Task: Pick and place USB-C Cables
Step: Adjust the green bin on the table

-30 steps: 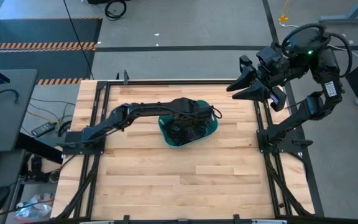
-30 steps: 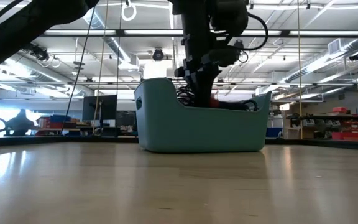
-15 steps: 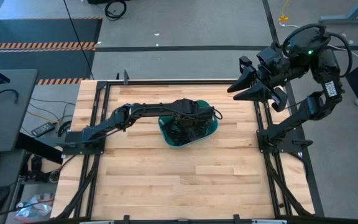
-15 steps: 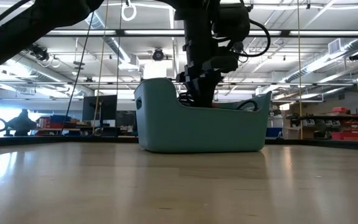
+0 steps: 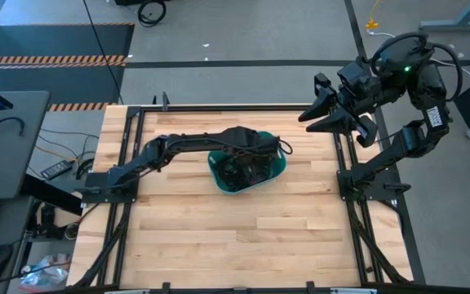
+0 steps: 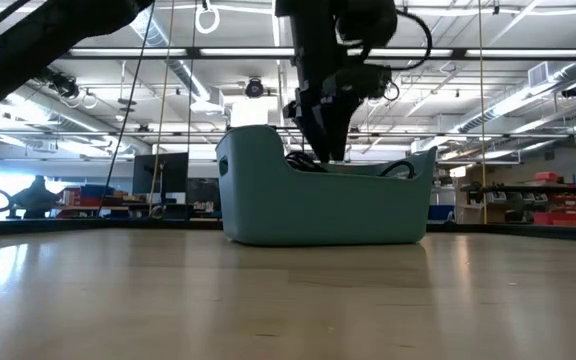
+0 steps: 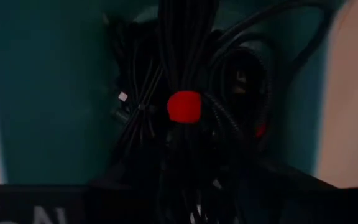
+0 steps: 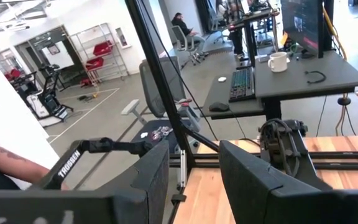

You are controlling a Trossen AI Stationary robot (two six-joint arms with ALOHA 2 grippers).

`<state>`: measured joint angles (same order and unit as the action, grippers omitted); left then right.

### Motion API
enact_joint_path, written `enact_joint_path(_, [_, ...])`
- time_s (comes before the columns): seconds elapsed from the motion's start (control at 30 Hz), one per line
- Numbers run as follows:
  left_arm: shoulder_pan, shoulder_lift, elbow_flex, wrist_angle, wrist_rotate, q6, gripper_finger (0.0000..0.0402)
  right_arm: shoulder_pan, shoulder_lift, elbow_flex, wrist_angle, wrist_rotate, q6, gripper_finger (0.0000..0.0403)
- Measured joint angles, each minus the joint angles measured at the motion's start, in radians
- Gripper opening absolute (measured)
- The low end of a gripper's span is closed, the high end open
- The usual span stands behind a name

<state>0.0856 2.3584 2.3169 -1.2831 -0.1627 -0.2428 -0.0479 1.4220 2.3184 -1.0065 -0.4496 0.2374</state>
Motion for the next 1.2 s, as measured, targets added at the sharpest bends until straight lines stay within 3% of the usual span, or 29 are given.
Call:
enact_joint_path(0.13, [-0.004, -0.065, 0.0, -0.002, -0.003, -0.018, 0.0191, 0.0, 0.0, 0.0, -0.025, 0.002, -0.018, 0.0146])
enact_joint_path(0.23, [-0.021, -0.13, 0.0, -0.011, -0.06, -0.032, 0.0188, -0.003, 0.0, 0.0, -0.107, 0.038, -0.041, 0.0146])
enact_joint_path(0.5, [-0.138, -0.349, 0.001, -0.042, -0.289, -0.097, 0.0188, -0.035, 0.023, 0.0, -0.414, 0.31, -0.066, 0.0146])
enact_joint_path(0.63, [-0.222, -0.446, 0.002, -0.07, -0.404, -0.215, 0.0188, -0.061, 0.066, 0.0, -0.541, 0.439, -0.051, 0.0146])
enact_joint_path(0.73, [-0.305, -0.498, 0.002, -0.133, -0.557, -0.375, 0.0188, -0.073, 0.109, -0.014, -0.56, 0.545, -0.017, 0.0146])
enact_joint_path(0.9, [-0.45, -0.52, 0.0, -0.296, -0.808, -0.666, 0.0188, -0.092, 0.175, -0.082, -0.561, 0.624, 0.026, 0.0146])
enact_joint_path(1.2, [-0.606, -0.531, 0.002, -0.288, -0.828, -0.688, 0.0187, -0.2, 0.295, -0.232, -0.542, 0.627, -0.009, 0.0146])
